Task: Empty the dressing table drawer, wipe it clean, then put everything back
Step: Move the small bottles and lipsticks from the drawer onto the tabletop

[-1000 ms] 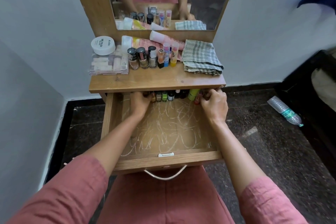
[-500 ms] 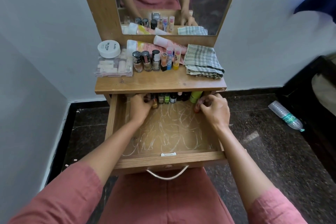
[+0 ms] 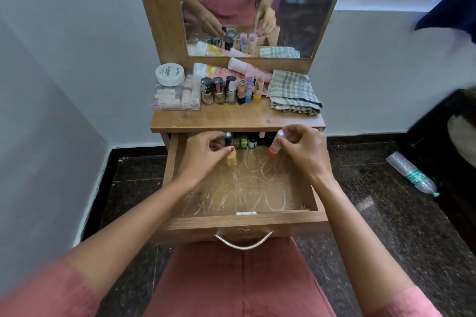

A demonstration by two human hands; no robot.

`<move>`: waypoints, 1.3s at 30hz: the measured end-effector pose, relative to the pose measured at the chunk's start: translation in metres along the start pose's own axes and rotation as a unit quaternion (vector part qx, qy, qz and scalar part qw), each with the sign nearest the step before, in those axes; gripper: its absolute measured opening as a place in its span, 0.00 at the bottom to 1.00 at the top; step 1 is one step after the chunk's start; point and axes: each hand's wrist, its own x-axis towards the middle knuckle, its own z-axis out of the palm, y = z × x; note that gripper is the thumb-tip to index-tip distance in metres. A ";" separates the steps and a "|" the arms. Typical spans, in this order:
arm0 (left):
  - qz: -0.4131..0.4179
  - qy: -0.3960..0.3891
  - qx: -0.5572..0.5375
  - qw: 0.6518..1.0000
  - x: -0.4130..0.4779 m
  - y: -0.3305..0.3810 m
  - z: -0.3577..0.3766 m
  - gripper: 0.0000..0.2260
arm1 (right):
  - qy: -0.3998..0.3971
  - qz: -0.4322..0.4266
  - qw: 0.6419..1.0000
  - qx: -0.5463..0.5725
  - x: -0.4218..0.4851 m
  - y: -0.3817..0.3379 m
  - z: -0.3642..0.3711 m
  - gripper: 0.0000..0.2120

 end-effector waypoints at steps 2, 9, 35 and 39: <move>0.007 0.010 -0.017 1.000 0.003 0.010 -0.011 0.15 | 0.011 -0.025 0.999 0.019 0.002 -0.013 -0.005 0.02; 0.031 0.084 -0.018 0.996 0.034 0.030 -0.048 0.11 | 0.031 -0.082 0.995 0.047 0.020 -0.056 -0.017 0.05; 0.008 0.084 0.050 0.995 0.081 0.006 -0.047 0.14 | 0.047 -0.071 0.994 -0.064 0.109 -0.061 0.010 0.13; 0.007 0.085 0.048 0.995 0.080 0.006 -0.048 0.15 | 0.041 -0.074 0.995 -0.061 0.108 -0.060 0.011 0.14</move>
